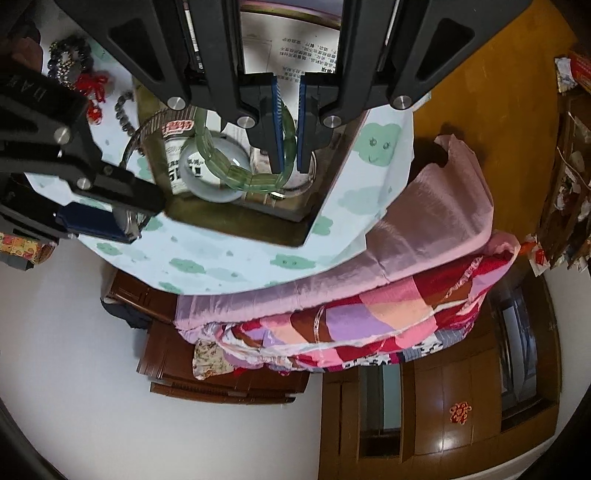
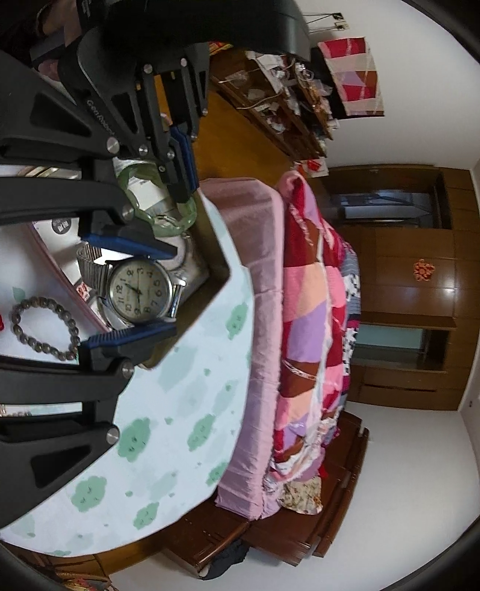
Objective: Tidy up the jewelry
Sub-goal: 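Carry the green jade bangle and the wristwatch over the tin with both grippers, then open both grippers to drop the green bangle and watch into the tin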
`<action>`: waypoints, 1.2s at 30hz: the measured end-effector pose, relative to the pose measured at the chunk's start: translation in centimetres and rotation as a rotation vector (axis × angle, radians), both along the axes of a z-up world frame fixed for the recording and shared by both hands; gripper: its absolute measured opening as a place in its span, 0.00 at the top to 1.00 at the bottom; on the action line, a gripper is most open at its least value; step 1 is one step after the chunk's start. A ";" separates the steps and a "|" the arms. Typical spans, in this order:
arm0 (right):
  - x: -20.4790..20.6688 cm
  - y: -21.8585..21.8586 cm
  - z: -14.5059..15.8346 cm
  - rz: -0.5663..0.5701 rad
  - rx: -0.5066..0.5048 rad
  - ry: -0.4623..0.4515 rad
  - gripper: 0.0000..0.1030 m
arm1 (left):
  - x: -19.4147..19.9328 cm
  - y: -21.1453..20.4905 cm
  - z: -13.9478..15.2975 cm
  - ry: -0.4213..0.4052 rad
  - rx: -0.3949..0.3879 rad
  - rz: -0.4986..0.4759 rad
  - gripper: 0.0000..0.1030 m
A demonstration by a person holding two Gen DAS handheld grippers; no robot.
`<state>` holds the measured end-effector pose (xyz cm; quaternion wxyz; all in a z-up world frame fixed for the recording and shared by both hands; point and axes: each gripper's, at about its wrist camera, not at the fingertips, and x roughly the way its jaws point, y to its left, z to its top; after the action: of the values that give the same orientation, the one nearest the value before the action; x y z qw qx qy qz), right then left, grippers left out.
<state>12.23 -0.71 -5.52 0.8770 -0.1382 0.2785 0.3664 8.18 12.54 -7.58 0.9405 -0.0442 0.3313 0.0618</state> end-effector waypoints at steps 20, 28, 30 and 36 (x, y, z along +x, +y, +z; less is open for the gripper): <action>-0.2 2.5 -3.9 0.032 -0.152 0.118 0.63 | 1.0 -0.5 -2.5 0.095 0.034 -0.004 0.94; -0.4 3.0 -4.3 0.034 -0.173 0.118 0.62 | 1.1 -0.6 -2.5 0.100 0.047 0.005 0.93; -0.3 2.8 -4.3 0.026 -0.164 0.119 0.60 | 1.1 -0.6 -2.4 0.100 0.042 0.010 0.92; -0.3 1.5 -3.1 -0.016 -0.115 0.092 0.37 | 0.5 -0.6 -1.2 0.063 0.047 0.033 0.68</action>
<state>11.88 0.75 -8.60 0.8566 -0.1694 0.3404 0.3488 8.72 11.91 -8.75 0.9292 -0.0255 0.3583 0.0867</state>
